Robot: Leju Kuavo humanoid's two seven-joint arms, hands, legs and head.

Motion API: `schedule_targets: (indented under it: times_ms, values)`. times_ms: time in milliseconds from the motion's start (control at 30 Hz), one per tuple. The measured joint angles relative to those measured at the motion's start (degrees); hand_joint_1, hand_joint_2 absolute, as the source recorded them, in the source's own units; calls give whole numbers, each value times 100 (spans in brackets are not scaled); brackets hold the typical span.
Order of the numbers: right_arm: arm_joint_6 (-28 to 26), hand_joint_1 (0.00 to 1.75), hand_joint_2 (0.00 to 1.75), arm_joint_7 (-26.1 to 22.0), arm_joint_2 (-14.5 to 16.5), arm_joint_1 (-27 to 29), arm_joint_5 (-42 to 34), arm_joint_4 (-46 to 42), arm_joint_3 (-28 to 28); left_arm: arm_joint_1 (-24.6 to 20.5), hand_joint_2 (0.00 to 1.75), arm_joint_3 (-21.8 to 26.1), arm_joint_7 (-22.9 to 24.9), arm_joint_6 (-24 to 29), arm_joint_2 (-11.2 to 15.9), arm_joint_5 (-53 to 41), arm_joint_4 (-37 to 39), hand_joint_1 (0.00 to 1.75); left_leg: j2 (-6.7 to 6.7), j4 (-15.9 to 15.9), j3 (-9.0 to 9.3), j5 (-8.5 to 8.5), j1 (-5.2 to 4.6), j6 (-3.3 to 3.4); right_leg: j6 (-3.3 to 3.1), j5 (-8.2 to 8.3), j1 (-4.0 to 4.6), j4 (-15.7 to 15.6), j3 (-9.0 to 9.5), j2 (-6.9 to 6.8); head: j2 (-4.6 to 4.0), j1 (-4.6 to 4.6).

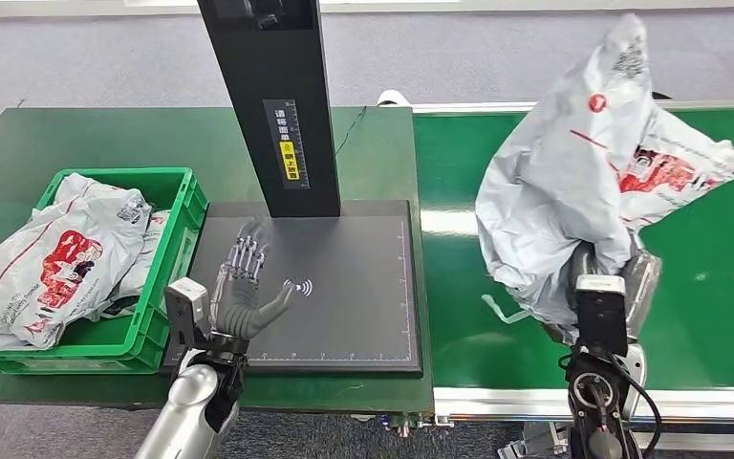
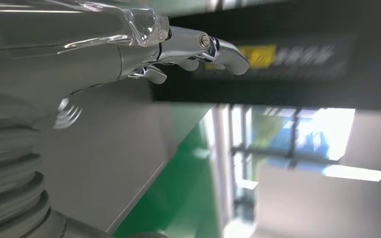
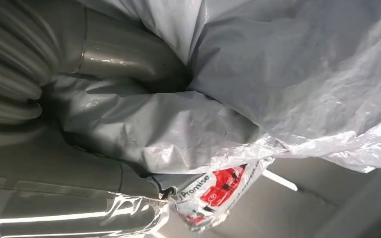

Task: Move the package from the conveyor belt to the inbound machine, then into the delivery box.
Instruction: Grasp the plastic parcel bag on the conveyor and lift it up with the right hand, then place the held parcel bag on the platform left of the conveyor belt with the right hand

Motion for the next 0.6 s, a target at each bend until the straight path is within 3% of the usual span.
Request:
schedule_targets:
  times_ms: [133,433,600]
  values:
    - [-160,175,175,-349,43,142,-278,-395,-9,70,175,31,-320,421,5,24,-353,0,-2,-1,0,0,0,0,0,0,0,0,0,0,0,-1]
    - [-171,175,175,-383,56,215,-340,-681,-9,154,175,52,-390,488,9,28,-659,0,-2,-1,1,0,0,0,0,0,0,0,2,0,0,0]
    - [379,175,175,-438,-13,191,-220,-683,130,214,175,68,-775,1040,15,124,-838,0,0,-2,-2,0,0,0,0,0,0,0,1,0,0,0]
